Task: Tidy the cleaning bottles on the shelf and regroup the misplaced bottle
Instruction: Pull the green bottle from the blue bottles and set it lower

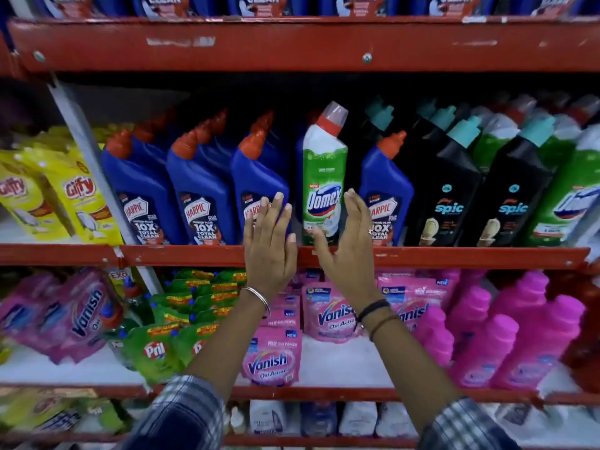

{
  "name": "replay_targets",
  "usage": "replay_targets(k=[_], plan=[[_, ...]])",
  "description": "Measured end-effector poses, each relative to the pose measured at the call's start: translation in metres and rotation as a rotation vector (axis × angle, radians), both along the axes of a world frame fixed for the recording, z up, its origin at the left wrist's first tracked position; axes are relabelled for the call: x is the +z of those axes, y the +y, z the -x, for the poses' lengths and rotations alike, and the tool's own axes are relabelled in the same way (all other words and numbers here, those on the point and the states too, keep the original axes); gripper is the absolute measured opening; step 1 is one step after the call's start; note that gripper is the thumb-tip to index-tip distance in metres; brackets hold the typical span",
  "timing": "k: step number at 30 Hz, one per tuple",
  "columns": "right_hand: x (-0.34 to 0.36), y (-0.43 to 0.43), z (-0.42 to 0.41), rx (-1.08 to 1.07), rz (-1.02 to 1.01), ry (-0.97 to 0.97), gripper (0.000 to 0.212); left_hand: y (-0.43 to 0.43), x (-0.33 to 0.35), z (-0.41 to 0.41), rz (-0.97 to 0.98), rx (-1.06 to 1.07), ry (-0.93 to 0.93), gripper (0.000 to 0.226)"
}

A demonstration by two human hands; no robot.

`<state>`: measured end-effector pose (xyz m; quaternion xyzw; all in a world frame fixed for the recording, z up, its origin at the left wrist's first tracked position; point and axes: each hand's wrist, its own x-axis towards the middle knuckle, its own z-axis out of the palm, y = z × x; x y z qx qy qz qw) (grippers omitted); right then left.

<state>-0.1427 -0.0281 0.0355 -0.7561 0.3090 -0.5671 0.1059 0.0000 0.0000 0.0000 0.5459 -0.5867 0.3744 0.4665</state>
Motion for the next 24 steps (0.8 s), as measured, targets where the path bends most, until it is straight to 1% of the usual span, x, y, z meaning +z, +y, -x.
replay_targets(k=[2, 3, 8, 10, 13, 18, 22, 24], plan=[[0.008, -0.004, -0.018, -0.032, -0.092, -0.019, 0.084, -0.009, 0.000, -0.010, 0.030, 0.143, -0.025, 0.047], [0.011, -0.006, -0.026, -0.058, -0.126, -0.018, 0.087, -0.015, -0.001, -0.013, 0.018, 0.190, -0.049, 0.048], [0.016, -0.019, -0.053, -0.221, -0.144, -0.051, 0.086, -0.038, -0.016, -0.027, 0.009, 0.259, -0.169, 0.057], [0.018, -0.026, -0.057, -0.249, -0.147, -0.095, 0.088, -0.043, -0.019, -0.030, 0.031, 0.265, -0.188, 0.053], [0.022, -0.031, -0.059, -0.262, -0.154, -0.143, 0.091, -0.046, -0.023, -0.030, 0.056, 0.256, -0.177, 0.052], [0.028, -0.032, -0.052, -0.232, -0.148, -0.222, 0.087, -0.046, -0.023, -0.032, 0.069, 0.240, -0.156, 0.051], [0.033, -0.015, -0.036, -0.224, -0.104, -0.250, 0.087, -0.045, -0.023, -0.031, 0.060, 0.246, -0.159, 0.056], [0.037, -0.003, -0.026, -0.257, -0.059, -0.277, 0.087, -0.044, -0.021, -0.031, 0.055, 0.256, -0.158, 0.059]])
